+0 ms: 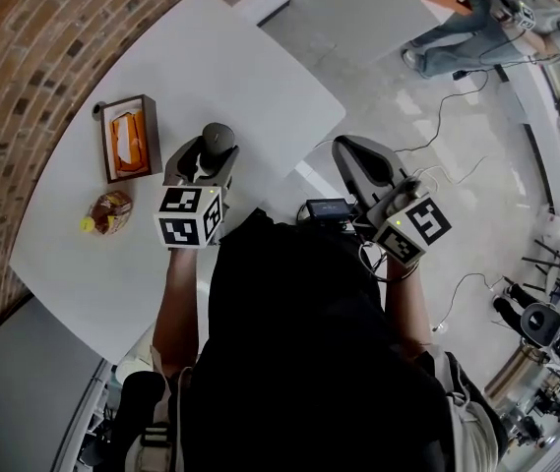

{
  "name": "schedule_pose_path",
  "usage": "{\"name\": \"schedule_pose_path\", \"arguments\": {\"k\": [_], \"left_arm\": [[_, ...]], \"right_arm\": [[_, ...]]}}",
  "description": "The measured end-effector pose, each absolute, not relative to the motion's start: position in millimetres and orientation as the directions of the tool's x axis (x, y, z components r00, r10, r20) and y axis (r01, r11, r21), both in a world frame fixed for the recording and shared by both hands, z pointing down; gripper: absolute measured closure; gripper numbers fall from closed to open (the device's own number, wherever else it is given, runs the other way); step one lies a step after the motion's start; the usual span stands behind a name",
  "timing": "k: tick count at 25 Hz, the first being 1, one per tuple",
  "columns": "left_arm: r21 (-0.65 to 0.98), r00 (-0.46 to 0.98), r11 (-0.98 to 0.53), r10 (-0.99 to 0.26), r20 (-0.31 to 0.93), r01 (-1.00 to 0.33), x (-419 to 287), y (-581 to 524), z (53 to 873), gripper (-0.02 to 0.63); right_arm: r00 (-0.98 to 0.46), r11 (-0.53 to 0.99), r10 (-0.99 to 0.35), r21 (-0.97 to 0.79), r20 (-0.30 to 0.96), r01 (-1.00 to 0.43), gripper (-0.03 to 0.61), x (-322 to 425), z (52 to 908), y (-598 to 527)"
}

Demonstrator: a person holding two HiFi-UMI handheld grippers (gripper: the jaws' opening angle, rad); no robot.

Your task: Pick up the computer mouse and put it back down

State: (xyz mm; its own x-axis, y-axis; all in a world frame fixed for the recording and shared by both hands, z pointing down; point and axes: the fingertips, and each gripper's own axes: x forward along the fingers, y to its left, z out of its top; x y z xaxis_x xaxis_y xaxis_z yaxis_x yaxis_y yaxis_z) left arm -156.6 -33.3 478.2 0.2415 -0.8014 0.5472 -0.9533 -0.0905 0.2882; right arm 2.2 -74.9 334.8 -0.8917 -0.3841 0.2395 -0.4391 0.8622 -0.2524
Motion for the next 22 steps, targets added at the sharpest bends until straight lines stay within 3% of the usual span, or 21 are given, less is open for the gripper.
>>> {"name": "schedule_pose_path", "arguments": {"k": [16, 22], "left_arm": [[0.369, 0.288, -0.178, -0.919, 0.270, -0.912, -159, -21, 363, 0.316], [0.380, 0.295, -0.190, -0.925, 0.240, -0.905, -161, -21, 353, 0.316]], "right_arm": [[-0.938, 0.887, -0.300, -0.313, 0.171, -0.341, 0.560, -34, 333, -75], [-0.940, 0.887, -0.298, -0.314, 0.170, -0.338, 0.560, -37, 335, -77]]}}
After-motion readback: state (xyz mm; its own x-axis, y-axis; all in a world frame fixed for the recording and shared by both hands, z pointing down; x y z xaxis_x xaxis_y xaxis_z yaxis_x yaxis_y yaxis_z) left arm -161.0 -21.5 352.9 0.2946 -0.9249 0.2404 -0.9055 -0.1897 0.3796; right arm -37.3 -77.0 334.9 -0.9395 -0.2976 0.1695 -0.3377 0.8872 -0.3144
